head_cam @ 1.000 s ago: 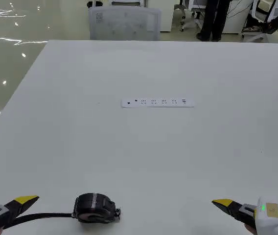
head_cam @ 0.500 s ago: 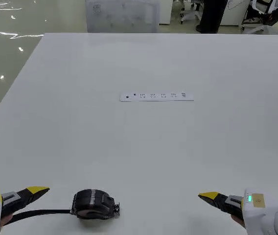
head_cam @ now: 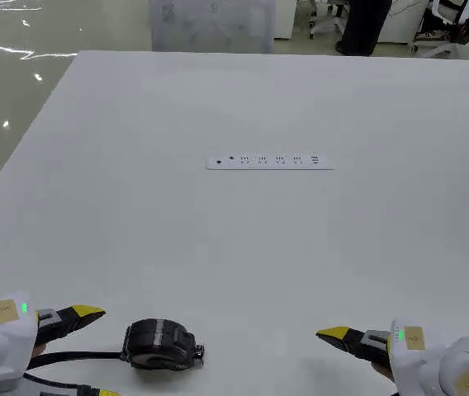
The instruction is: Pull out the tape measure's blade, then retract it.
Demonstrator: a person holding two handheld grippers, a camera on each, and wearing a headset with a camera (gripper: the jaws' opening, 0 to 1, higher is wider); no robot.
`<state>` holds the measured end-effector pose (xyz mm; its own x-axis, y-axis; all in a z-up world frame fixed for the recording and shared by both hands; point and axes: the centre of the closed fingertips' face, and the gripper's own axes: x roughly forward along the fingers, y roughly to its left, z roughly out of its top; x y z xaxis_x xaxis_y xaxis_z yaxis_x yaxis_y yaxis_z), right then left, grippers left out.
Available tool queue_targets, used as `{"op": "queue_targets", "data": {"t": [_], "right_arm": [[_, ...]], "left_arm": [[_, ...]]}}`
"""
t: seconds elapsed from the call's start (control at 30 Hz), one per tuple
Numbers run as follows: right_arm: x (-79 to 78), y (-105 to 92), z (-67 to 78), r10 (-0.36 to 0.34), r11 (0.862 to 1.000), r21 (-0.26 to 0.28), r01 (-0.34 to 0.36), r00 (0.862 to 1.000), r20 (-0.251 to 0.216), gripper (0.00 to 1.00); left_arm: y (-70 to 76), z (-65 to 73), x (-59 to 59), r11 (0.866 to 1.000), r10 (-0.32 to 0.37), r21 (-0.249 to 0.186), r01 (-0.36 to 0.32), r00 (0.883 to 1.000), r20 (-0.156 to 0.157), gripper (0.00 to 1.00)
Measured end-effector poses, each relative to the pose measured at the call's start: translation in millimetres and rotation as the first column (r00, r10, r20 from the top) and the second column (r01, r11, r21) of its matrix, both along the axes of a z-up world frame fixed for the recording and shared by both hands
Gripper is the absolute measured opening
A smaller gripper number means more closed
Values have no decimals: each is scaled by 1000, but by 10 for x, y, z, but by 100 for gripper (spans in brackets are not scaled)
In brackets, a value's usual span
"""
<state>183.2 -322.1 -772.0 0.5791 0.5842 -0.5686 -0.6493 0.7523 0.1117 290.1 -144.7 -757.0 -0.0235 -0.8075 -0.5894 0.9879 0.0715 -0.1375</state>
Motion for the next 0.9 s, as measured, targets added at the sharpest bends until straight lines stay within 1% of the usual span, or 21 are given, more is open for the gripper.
{"op": "queue_targets", "data": {"t": [0.03, 0.1, 0.2, 0.33, 0.4, 0.5, 0.6, 0.67, 0.77, 0.83, 0.9], "right_arm": [[27, -7, -9, -4, 1000, -9, 4, 1000, 8, 72], [56, 13, -23, 2, 1000, 3, -2, 1000, 4, 71], [96, 47, -66, 15, 1000, 4, -15, 1000, 1, 69], [150, 110, -107, 26, 999, 19, -26, 1000, -9, 71], [171, 138, -125, 30, 999, 23, -30, 999, -10, 70], [212, 197, -152, 39, 999, 34, -39, 999, -14, 70], [250, 252, -158, 52, 998, 37, -52, 999, -11, 70], [283, 277, -165, 56, 998, 41, -55, 998, -12, 70], [329, 301, -174, 56, 997, 48, -55, 998, -11, 69], [361, 321, -166, 54, 997, 54, -54, 998, -8, 69], [385, 339, -158, 53, 997, 58, -53, 999, -6, 69]], "left_arm": [[-13, -10, -2, 1000, -5, 2, 5, 1000, -1, 78], [-49, -33, -8, 1000, -20, 7, 20, 1000, 3, 78], [-98, -59, -20, 999, -36, 9, 36, 999, 0, 78], [-117, -140, -18, 998, -53, 17, 53, 999, -5, 75], [-113, -190, 1, 998, -59, 23, 59, 998, 1, 74], [-116, -204, 34, 998, -62, 32, 61, 998, 16, 69], [-125, -217, 66, 998, -59, 30, 59, 998, 9, 66], [-127, -230, 68, 997, -66, 32, 66, 998, 6, 65], [-134, -241, 61, 997, -75, 33, 75, 997, -1, 60], [-149, -250, 73, 997, -74, 33, 73, 997, 6, 59], [-158, -254, 78, 997, -74, 32, 74, 997, 5, 57]]}}
